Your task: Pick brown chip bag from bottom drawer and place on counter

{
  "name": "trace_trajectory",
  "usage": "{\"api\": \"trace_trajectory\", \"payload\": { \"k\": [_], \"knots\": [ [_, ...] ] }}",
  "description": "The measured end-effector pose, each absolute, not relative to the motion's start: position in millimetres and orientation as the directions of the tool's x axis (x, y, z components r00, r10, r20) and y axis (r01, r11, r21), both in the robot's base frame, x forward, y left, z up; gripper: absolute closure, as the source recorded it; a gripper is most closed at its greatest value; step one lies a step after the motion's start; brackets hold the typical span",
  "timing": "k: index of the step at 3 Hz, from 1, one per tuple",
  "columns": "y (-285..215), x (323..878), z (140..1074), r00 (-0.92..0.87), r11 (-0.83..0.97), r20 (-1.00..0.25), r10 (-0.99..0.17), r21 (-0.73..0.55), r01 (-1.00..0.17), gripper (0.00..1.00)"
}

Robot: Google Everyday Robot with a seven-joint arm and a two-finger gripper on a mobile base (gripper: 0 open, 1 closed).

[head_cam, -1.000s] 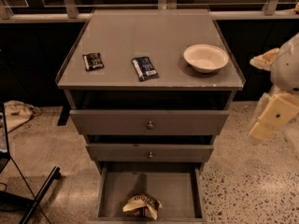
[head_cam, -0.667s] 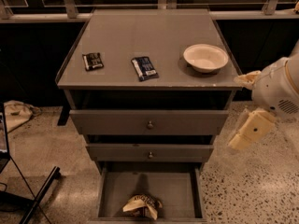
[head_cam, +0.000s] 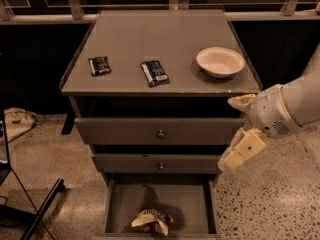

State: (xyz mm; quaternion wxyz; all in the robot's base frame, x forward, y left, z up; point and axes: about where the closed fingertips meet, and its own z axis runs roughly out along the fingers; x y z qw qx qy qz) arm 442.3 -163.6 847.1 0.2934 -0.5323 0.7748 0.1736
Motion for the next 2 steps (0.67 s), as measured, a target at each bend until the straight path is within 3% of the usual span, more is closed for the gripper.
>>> {"api": "trace_trajectory", "payload": {
  "k": [2],
  "knots": [
    [-134.2, 417.0, 778.2, -0.295, 0.350, -0.687, -0.664, 0.063, -0.935, 0.00]
  ]
}}
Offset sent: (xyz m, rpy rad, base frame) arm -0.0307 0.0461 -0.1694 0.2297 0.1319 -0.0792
